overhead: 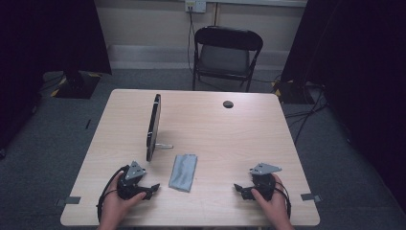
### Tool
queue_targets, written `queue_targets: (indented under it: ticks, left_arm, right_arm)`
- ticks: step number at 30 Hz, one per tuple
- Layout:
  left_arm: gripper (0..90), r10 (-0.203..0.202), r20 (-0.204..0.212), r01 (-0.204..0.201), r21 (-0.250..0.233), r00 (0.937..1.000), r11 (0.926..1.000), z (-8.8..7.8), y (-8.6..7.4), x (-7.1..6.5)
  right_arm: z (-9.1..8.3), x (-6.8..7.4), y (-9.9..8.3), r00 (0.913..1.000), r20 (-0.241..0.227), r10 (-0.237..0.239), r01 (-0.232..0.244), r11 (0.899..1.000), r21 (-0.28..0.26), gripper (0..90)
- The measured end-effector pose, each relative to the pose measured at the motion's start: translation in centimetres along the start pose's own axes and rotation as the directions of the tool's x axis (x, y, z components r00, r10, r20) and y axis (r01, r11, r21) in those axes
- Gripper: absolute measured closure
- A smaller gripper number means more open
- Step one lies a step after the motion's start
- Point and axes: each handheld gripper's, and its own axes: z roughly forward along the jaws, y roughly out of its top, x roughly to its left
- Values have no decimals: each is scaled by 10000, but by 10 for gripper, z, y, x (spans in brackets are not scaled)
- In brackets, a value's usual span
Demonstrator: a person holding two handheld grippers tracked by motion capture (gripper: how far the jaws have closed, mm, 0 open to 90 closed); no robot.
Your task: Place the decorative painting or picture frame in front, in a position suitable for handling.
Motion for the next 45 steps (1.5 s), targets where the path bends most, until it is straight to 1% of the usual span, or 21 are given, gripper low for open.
queue_targets:
  ticks: [10,14,15,16,19,20,21,22,23,25,26,28,29,31,32,36,38,42,43,44,45]
  left_arm:
    - [141,74,153,-75,48,9999,10000,1,0,0]
    - [87,306,315,-314,232,9990,9992,3,1,-1]
    - [31,339,373,-349,290,9987,9990,4,2,-3]
    - [31,460,429,-476,365,9980,9982,4,2,-2]
    - [7,434,477,-457,484,9979,9978,4,3,-4]
    - [10,339,509,-363,467,9981,9983,3,3,-4]
    - [20,338,551,-369,570,9979,9977,2,5,-5]
    - [127,366,701,-403,515,9969,9979,-1,7,-9]
    - [167,366,701,-403,515,9969,9979,-1,7,-9]
    - [159,428,789,-462,418,9960,9981,-1,14,-17]
    - [160,428,789,-462,418,9960,9981,-1,14,-17]
    - [170,449,982,-475,240,9942,9986,-1,19,-23]
    - [225,474,1208,-499,182,9915,9986,1,24,-28]
    - [232,500,1299,-525,162,9903,9985,3,27,-30]
    - [236,583,1507,-614,157,9869,9980,6,30,-36]
    - [240,541,1624,-580,195,9852,9981,13,34,-42]
    - [250,739,1543,-782,221,9853,9967,15,38,-45]
    - [368,653,1592,-685,146,9851,9975,20,44,-47]
    - [376,687,1632,-735,239,9842,9970,22,45,-48]
    - [388,820,1525,-893,421,9849,9951,26,46,-49]
    - [430,820,1525,-893,421,9849,9951,26,46,-49]
  right_arm:
    - [0,0,0,10000,0,-3,3,10000,-1,107]
    - [0,0,0,10000,0,-3,3,10000,0,107]
    - [0,0,0,10000,1,-2,2,10000,0,107]
    - [0,0,0,10000,1,-2,2,10000,0,107]
    - [0,0,0,10000,0,-3,3,10000,-1,107]
    - [0,0,0,10000,-1,-4,4,10000,-2,107]
    - [0,0,0,10000,-2,-2,2,10000,2,107]
    - [0,0,0,10000,-4,-5,5,10000,-1,107]
    - [0,0,0,10000,-4,-5,5,10000,-1,107]
    - [0,0,0,10000,-12,-6,6,10000,14,107]
    - [0,0,0,10000,-2,-4,4,10000,0,107]
    - [0,0,0,10000,-3,-2,2,10000,-1,107]
    - [0,0,0,10000,-14,-5,5,10000,13,107]
    - [0,0,0,10000,-3,-5,5,10000,0,107]
    - [0,0,0,10000,-3,0,0,10000,-2,107]
    - [0,0,0,10000,-3,1,-1,10000,-1,107]
    - [0,0,0,10000,-4,4,-4,10000,-15,107]
    - [0,0,0,10000,-15,-4,5,10000,10,107]
    - [0,0,0,10000,-4,3,-3,10000,-1,107]
    - [0,0,0,10000,-17,0,0,10000,-11,107]
    - [0,0,0,10000,-17,0,0,10000,-11,107]
